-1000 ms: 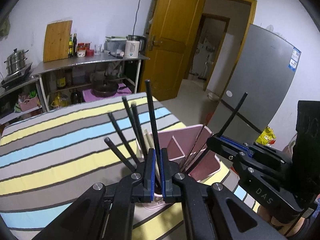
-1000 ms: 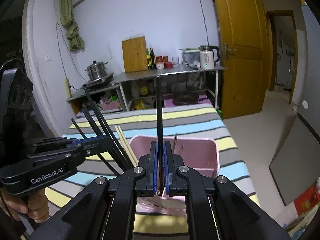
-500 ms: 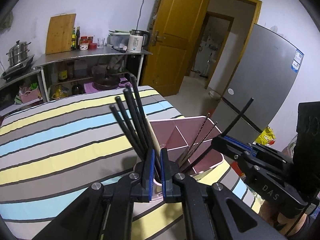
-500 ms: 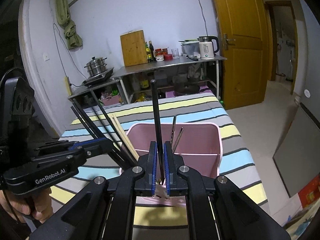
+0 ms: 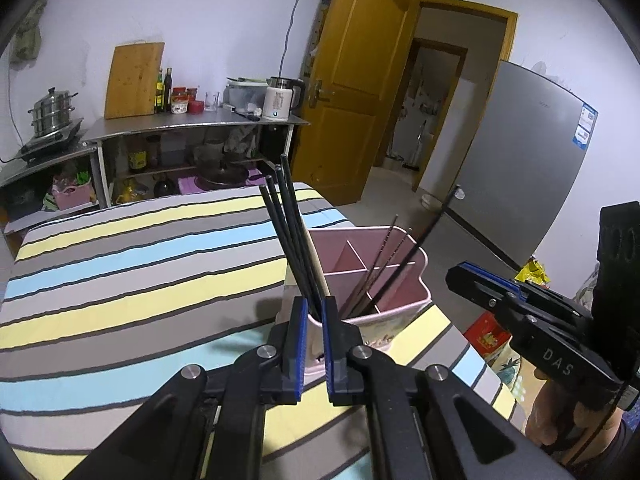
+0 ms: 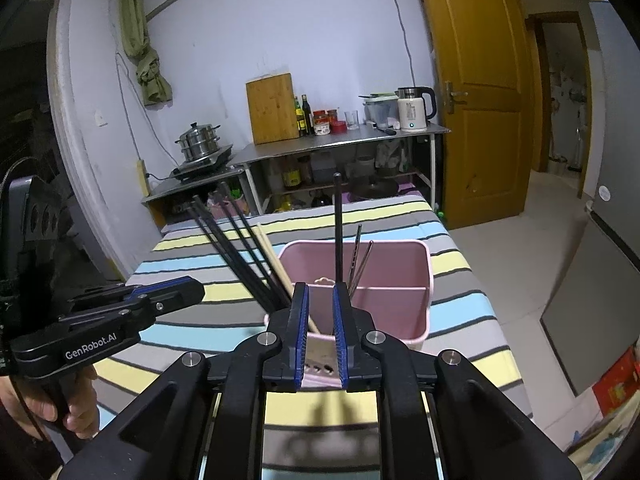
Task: Organize utensils
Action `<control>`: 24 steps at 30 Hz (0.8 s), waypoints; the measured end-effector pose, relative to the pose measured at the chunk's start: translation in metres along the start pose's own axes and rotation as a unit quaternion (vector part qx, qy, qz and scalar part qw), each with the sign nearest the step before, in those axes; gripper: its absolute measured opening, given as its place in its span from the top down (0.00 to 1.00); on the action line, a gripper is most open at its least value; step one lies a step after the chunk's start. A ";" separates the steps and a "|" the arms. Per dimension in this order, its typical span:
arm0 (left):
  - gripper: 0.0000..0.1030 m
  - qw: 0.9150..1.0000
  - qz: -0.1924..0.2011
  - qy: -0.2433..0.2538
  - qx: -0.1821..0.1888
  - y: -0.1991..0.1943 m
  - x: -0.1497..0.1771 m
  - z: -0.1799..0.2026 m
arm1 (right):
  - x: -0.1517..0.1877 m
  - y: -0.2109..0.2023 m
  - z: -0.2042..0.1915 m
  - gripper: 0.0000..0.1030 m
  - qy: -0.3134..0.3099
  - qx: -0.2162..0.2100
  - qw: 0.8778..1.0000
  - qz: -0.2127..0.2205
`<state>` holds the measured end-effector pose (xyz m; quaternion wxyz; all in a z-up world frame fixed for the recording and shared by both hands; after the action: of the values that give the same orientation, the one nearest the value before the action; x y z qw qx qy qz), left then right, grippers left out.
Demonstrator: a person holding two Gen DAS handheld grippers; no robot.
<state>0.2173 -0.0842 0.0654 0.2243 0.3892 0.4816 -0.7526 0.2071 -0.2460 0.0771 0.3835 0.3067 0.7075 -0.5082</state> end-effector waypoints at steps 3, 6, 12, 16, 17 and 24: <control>0.93 1.000 0.010 0.000 -0.001 -0.015 0.005 0.003 | 0.004 -0.011 -0.004 0.88 -0.004 0.002 1.000 0.006; 0.92 1.000 0.020 0.004 -0.004 -0.028 0.012 0.007 | 0.008 -0.022 -0.009 0.87 -0.006 0.002 1.000 0.012; 0.89 0.999 0.030 0.013 -0.011 -0.046 0.030 0.017 | 0.022 -0.041 -0.015 0.82 -0.010 0.006 1.000 0.021; 0.89 0.999 0.034 0.017 -0.014 -0.055 0.045 0.023 | 0.032 -0.050 -0.017 0.82 -0.011 0.009 1.000 0.022; 0.89 0.999 0.035 0.019 -0.015 -0.055 0.048 0.024 | 0.036 -0.052 -0.017 0.82 -0.012 0.011 1.000 0.022; 0.89 0.999 0.048 0.023 -0.013 -0.067 0.079 0.032 | 0.058 -0.066 -0.018 0.81 -0.013 0.023 0.999 0.021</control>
<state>0.1105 -0.0802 0.0467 0.2541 0.4258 0.4772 -0.7256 0.1182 -0.2461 0.0627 0.3961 0.3241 0.6837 -0.5203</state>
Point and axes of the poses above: each gripper's, at about its wrist camera, not at the fingertips, and y roughly the way its jaws point, z to its right, x to its underside, the point moved 3 cm from there along y, roughly the way its jaws point, and after that the axes turned 3 degrees about z, right-handed, at the moved point
